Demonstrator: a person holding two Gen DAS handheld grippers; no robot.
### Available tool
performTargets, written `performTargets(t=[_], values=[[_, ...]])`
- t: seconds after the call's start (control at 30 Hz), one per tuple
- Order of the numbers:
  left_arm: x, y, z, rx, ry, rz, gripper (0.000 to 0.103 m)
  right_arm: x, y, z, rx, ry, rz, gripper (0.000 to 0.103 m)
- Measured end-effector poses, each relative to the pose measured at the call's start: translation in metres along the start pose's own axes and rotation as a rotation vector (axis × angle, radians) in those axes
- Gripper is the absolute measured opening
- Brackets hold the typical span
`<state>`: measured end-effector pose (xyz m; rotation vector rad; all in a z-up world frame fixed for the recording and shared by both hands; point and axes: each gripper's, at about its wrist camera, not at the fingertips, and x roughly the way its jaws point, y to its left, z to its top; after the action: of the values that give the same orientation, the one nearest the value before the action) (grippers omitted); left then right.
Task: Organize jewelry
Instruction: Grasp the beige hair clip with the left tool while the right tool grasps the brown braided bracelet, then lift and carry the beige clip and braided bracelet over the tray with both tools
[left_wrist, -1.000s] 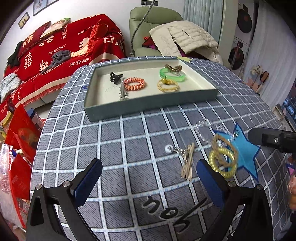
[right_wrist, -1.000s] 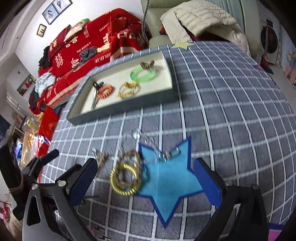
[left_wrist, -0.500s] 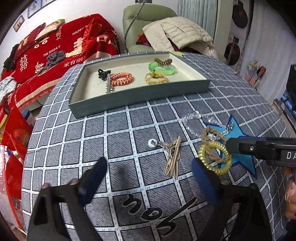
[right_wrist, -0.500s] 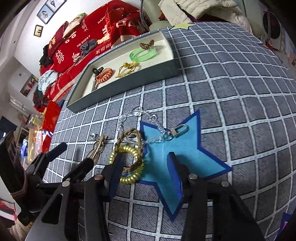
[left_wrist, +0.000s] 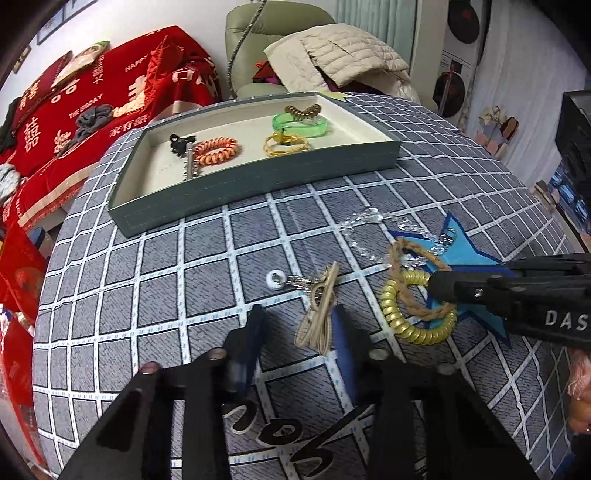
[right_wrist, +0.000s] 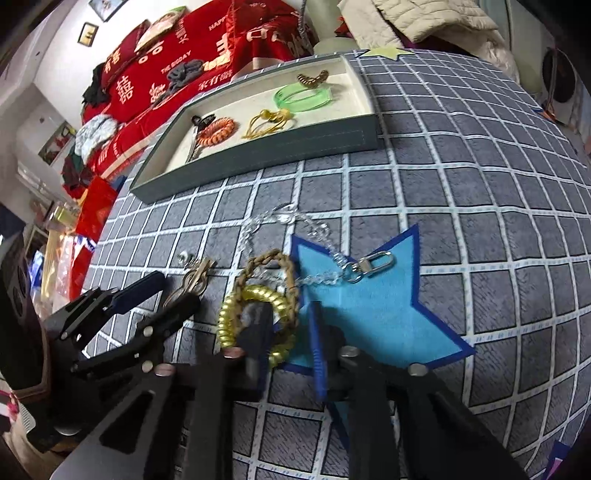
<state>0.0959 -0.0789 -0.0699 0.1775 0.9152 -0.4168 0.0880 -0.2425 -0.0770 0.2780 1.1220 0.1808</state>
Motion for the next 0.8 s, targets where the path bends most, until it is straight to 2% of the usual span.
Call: performTargets(t=[0.1, 0.4, 0.73, 0.8], values=[[-0.001, -0.001, 0.0, 0.006, -0.003, -0.021, 0.027, -0.003, 0.002, -0.002, -0.011, -0.018, -0.012, 0.01], [-0.017, 0.012, 0.0, -0.053, -0.026, -0.085, 0.027, -0.022, -0.003, -0.001, -0.006, -0.068, 0.004, 0.008], [-0.034, 0.029, 0.001, -0.1, -0.043, -0.115, 0.027, -0.036, -0.01, 0.001, 0.009, -0.097, 0.014, 0.008], [-0.033, 0.028, 0.002, -0.104, -0.041, -0.09, 0.027, -0.036, -0.011, 0.0, 0.013, -0.096, 0.016, 0.008]])
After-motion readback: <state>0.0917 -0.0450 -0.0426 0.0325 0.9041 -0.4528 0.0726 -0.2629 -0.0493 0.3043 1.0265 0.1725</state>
